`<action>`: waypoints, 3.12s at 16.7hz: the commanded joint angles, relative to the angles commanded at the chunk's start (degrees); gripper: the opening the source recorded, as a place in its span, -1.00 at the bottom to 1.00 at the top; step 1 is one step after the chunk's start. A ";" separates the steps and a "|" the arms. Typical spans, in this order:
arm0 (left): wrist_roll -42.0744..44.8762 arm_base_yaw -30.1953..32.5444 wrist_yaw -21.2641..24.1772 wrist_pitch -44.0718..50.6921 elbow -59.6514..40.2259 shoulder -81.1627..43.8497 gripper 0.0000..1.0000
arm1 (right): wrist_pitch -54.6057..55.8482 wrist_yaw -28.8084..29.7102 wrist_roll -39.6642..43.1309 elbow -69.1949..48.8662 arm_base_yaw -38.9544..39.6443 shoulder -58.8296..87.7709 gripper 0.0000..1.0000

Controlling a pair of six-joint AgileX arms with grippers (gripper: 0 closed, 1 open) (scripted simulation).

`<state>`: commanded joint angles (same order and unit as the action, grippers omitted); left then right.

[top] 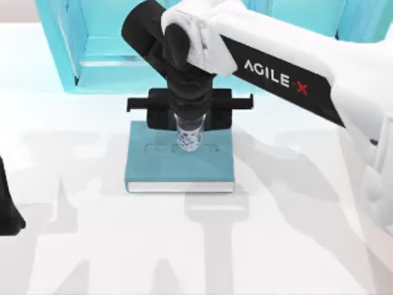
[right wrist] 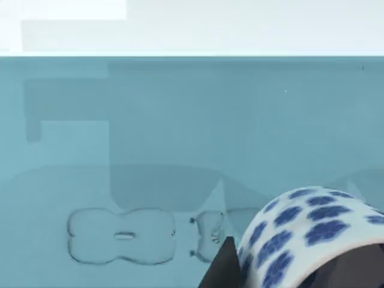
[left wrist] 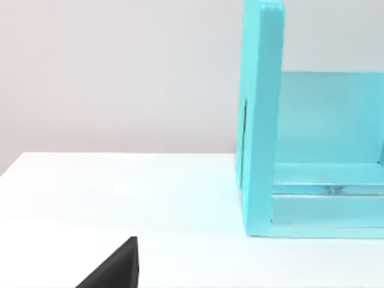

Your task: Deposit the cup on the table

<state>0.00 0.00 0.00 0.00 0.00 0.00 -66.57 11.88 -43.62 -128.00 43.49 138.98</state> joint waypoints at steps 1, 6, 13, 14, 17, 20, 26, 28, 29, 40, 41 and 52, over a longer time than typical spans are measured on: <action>0.00 0.00 0.00 0.00 0.00 0.00 1.00 | -1.68 0.08 -0.04 -2.16 -0.01 0.29 -1.00; 0.00 0.00 0.00 0.00 0.00 0.00 1.00 | -8.91 0.01 0.08 -10.18 -0.15 1.07 -1.00; 0.00 0.00 0.00 0.00 0.00 0.00 1.00 | -7.96 -0.15 0.44 -8.04 -0.44 -0.90 -1.00; 0.00 0.00 0.00 0.00 0.00 0.00 1.00 | -7.23 -0.25 0.79 -6.14 -0.76 -2.49 -1.00; 0.00 0.00 0.00 0.00 0.00 0.00 1.00 | -4.14 -0.59 2.21 2.98 -2.12 -9.26 -1.00; 0.00 0.00 0.00 0.00 0.00 0.00 1.00 | -0.40 -0.94 4.10 16.16 -3.89 -17.83 -1.00; 0.00 0.00 0.00 0.00 0.00 0.00 1.00 | 7.03 -1.75 7.73 41.85 -7.27 -34.76 -1.00; 0.00 0.00 0.00 0.00 0.00 0.00 1.00 | 8.67 -1.93 8.49 46.10 -7.94 -38.40 -1.00; 0.00 0.00 0.00 0.00 0.00 0.00 1.00 | 9.16 -1.98 8.71 47.31 -8.14 -39.46 -1.00; 0.00 0.00 0.00 0.00 0.00 0.00 1.00 | 15.74 -2.10 9.28 51.94 -8.62 -37.62 -1.00; 0.00 0.00 0.00 0.00 0.00 0.00 1.00 | 16.96 -2.13 9.39 52.66 -8.74 -37.15 -1.00; 0.00 0.00 0.00 0.00 0.00 0.00 1.00 | 23.27 -2.24 9.87 56.48 -9.38 -34.91 -0.55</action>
<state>0.00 0.00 0.00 0.00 0.00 0.00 -43.30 9.64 -33.75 -71.52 34.11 104.07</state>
